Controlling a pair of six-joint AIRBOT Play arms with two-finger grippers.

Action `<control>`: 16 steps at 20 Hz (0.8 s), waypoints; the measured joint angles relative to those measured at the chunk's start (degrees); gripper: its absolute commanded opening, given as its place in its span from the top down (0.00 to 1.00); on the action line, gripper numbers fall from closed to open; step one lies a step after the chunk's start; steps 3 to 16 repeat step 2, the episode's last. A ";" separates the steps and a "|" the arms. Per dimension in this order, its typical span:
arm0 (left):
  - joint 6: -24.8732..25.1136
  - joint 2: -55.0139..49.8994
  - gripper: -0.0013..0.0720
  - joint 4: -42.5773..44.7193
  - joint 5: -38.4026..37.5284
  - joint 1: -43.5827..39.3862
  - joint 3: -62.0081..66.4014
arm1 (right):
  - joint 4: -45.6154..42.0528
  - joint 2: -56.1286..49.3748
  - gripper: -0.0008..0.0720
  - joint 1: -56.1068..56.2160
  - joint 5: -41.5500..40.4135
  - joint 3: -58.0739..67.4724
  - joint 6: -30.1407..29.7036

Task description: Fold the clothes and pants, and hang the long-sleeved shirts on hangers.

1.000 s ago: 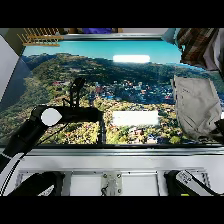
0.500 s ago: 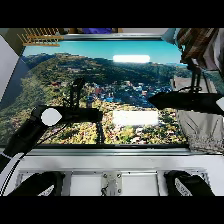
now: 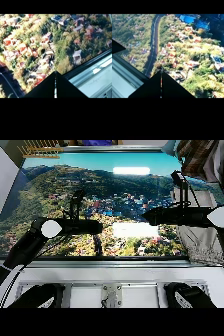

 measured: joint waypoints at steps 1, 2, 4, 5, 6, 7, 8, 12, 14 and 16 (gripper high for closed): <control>0.00 0.00 0.97 0.00 0.00 0.00 0.00 | 0.00 0.00 0.96 0.00 0.00 0.00 0.00; 0.00 0.00 0.97 0.00 0.00 0.00 0.00 | 0.00 0.00 0.96 0.02 0.00 0.00 0.00; 0.00 0.00 0.97 0.00 0.00 0.00 0.00 | 0.00 0.00 0.96 0.02 0.00 0.00 0.00; 0.00 0.00 0.97 0.00 0.00 0.00 0.00 | 0.00 0.00 0.96 0.02 0.00 0.00 0.00; 0.00 0.00 0.97 0.00 0.00 0.00 0.00 | 0.00 0.00 0.96 0.02 0.00 0.00 0.00; 0.00 0.00 0.97 0.00 0.00 0.00 0.00 | 0.00 0.00 0.96 0.02 0.00 0.00 0.00; 0.00 0.00 0.97 0.00 0.00 0.00 0.00 | 0.00 0.00 0.96 0.02 0.00 0.00 0.00; 0.00 0.00 0.97 0.00 0.00 0.00 0.00 | 0.00 0.00 0.96 0.02 0.00 0.00 0.00; 0.00 0.00 0.97 0.00 0.00 0.00 0.00 | 0.00 0.00 0.96 0.02 0.00 0.00 0.00; 0.00 0.00 0.97 0.00 0.00 0.00 0.00 | 0.00 0.00 0.96 0.02 0.00 0.00 0.00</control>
